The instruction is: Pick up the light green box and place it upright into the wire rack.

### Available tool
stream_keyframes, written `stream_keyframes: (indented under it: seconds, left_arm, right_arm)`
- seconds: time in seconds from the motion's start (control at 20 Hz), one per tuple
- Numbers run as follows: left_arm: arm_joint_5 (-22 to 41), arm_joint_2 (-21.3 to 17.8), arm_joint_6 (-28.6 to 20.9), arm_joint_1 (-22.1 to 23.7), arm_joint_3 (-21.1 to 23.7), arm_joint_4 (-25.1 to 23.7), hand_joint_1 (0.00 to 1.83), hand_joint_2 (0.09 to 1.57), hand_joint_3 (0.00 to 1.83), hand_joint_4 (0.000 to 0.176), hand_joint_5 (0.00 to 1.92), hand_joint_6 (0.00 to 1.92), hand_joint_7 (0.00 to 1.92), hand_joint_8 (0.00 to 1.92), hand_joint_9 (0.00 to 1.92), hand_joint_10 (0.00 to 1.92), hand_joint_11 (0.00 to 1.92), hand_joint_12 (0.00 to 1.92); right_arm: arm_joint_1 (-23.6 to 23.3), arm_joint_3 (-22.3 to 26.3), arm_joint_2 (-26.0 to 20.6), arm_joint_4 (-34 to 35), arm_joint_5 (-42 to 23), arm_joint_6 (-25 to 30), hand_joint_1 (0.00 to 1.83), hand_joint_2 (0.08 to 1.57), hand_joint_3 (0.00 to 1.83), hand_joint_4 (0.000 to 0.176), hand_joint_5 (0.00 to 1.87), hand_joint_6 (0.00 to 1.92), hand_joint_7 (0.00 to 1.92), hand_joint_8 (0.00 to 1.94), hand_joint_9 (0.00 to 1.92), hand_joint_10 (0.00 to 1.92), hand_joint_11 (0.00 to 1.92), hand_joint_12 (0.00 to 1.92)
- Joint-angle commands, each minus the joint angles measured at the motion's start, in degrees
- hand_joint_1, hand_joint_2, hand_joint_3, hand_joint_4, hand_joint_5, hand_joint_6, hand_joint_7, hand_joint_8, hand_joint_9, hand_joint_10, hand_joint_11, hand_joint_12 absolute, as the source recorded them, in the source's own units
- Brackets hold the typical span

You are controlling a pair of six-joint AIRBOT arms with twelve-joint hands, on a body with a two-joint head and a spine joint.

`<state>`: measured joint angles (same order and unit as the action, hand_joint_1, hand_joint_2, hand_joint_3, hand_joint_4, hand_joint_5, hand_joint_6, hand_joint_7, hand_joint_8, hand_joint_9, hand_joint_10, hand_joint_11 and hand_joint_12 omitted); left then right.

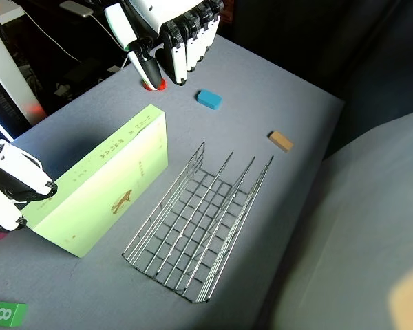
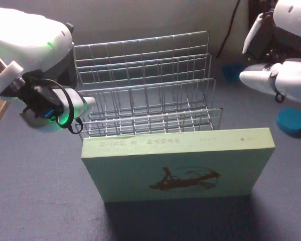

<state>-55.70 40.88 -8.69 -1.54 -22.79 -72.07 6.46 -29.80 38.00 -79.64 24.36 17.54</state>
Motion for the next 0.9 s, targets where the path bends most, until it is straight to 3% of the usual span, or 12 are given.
stream_keyframes:
  seconds: [0.0,0.1,0.4,0.6,0.85]
  left_arm:
    - [0.3,0.16,0.04,1.1,0.19,-5.05,0.08,1.17,0.04,0.063,0.32,0.02,0.34,0.01,0.29,0.03,0.0,0.71]
    - [0.37,0.17,0.13,1.27,0.23,-5.05,0.08,1.18,0.01,0.063,0.33,0.0,0.34,0.0,0.3,0.01,0.0,0.71]
    - [1.41,-0.03,2.26,1.1,-1.13,-5.05,0.09,1.18,0.0,0.062,0.35,0.0,0.34,0.0,0.31,0.0,0.0,0.76]
    - [2.92,-0.98,3.59,0.51,-2.73,-5.06,0.09,1.18,0.0,0.063,0.34,0.0,0.34,0.0,0.31,0.0,0.0,0.76]
    - [5.77,-3.66,6.41,0.5,-3.9,-5.06,0.08,1.18,0.0,0.063,0.34,0.0,0.35,0.0,0.32,0.0,0.0,0.77]
  right_arm:
    - [-0.6,0.21,0.02,-2.51,-0.67,0.1,0.04,1.07,0.08,0.024,0.17,0.03,0.19,0.01,0.15,0.03,0.0,0.69]
    - [-0.57,0.21,0.02,-2.51,-0.74,0.11,0.04,1.11,0.01,0.024,0.18,0.0,0.2,0.0,0.18,0.01,0.0,0.79]
    - [-1.62,0.79,0.37,-2.47,0.07,0.7,0.03,1.1,0.0,0.023,0.18,0.01,0.23,0.01,0.2,0.01,0.0,0.85]
    - [-1.64,0.92,3.39,0.76,3.27,-0.96,0.01,1.1,0.0,0.02,0.18,0.0,0.22,0.0,0.21,0.01,0.0,0.84]
    - [0.29,0.91,8.34,3.98,7.03,-2.92,0.31,1.04,0.0,0.003,0.17,0.0,0.21,0.0,0.18,0.0,0.0,0.79]
